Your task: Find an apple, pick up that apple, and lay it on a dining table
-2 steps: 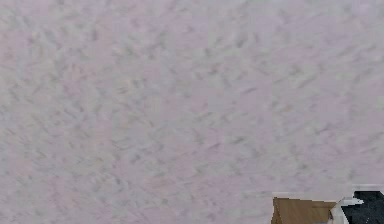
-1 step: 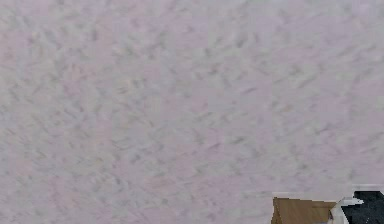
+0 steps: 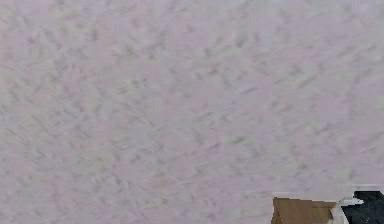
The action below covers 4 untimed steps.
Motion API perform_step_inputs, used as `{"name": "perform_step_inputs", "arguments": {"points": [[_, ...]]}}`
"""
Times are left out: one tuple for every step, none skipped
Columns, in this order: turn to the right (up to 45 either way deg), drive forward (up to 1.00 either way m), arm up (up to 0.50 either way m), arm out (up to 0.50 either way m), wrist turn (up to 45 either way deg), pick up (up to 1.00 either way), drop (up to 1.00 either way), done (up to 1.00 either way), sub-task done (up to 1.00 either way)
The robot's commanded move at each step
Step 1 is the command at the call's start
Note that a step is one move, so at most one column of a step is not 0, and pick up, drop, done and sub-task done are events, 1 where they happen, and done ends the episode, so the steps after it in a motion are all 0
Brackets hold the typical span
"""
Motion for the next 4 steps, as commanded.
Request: {"name": "perform_step_inputs", "arguments": {"points": [[0.0, 0.0, 0.0, 0.0, 36.0, 0.0, 0.0, 0.0, 0.0], [0.0, 0.0, -0.04, 0.0, 0.0, 0.0, 0.0, 0.0, 0.0], [0.0, 0.0, -0.32, 0.0, 0.0, 0.0, 0.0, 0.0, 0.0], [0.0, 0.0, 0.0, 0.0, 0.0, 0.0, 1.0, 0.0, 0.0]]}}
